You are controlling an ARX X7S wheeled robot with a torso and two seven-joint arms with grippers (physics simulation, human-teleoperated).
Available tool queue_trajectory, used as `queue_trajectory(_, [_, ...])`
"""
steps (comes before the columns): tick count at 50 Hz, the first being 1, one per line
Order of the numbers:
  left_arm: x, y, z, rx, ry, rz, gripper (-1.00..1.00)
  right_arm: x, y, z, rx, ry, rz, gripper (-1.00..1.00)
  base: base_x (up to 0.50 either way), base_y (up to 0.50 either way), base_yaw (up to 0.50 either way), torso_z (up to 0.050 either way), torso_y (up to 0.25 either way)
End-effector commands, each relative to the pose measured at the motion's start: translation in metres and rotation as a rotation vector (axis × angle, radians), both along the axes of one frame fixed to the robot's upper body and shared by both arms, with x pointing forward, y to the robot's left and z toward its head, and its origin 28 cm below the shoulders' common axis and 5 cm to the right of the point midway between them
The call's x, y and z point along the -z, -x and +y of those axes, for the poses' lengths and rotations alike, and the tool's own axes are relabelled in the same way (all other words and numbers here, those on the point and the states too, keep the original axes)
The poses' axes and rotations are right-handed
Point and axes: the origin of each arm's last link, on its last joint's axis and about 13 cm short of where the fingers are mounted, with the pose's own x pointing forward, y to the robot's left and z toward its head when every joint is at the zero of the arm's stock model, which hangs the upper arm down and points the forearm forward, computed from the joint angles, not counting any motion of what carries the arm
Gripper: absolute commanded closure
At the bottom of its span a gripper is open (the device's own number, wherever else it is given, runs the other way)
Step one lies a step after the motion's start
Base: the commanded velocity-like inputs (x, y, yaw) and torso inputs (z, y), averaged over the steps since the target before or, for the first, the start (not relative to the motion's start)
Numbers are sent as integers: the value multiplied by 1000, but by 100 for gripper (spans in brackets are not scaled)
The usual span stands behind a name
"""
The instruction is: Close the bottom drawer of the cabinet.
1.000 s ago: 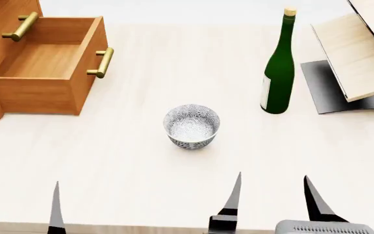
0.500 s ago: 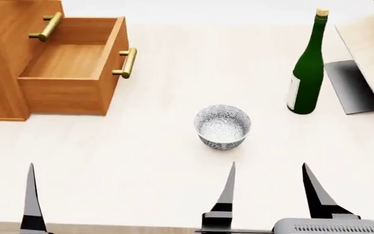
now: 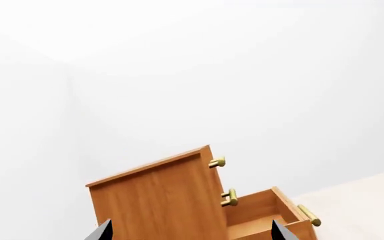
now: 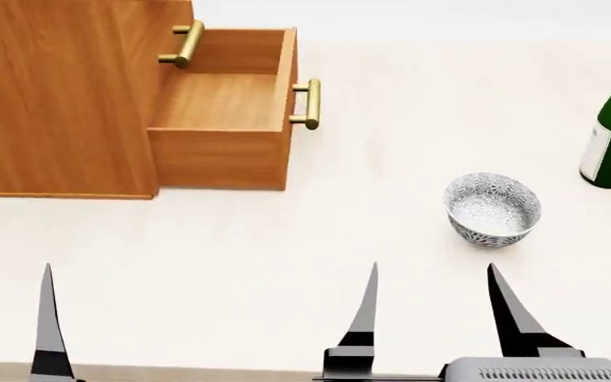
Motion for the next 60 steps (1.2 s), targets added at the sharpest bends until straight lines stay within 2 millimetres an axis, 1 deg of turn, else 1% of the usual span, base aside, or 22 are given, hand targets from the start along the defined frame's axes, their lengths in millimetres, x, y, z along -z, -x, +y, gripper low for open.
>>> queue_trajectory(1, [0,0,0,-2,-6,-1,-100,0,0,0,-1,-6,0,-100,0,500,0,0,0])
queue_trajectory(11, [-1,-1,0,-2,-10,-2,-100,-2,1,-1,0,-13,-3,-100,0,500,0,0,0])
queue_trajectory(23, [2,-1,-1,6,-14,8,-100,0,-1,-1,8,-26,4,-100,0,500,0,0,0])
queue_trajectory(24, [2,-1,-1,5,-15,7,-100,0,-1,-1,20,-2,2,-100,0,336,0,0,0])
queue_trajectory(27, [3,-1,-1,4,-15,9,-100,1,-2,0,14,-24,10,-100,0,23,0,0,0])
queue_trajectory(28, [2,-1,-1,3,-14,9,-100,2,-3,-1,51,-7,19,-100,0,0,0,0,0])
queue_trajectory(29, [2,-1,-1,3,-14,8,-100,2,-3,0,33,-18,20,-100,0,0,0,0,0])
queue_trajectory(33, [3,-1,-1,3,-14,9,-100,1,-3,-1,63,-33,22,-100,0,0,0,0,0])
queue_trajectory(42, [2,-1,-2,4,-13,8,-100,-3,0,1,-15,-49,9,-100,18,2,0,0,0])
queue_trajectory(60, [2,0,-3,6,-17,9,-100,-3,0,0,-17,-63,6,-100,482,153,0,0,0])
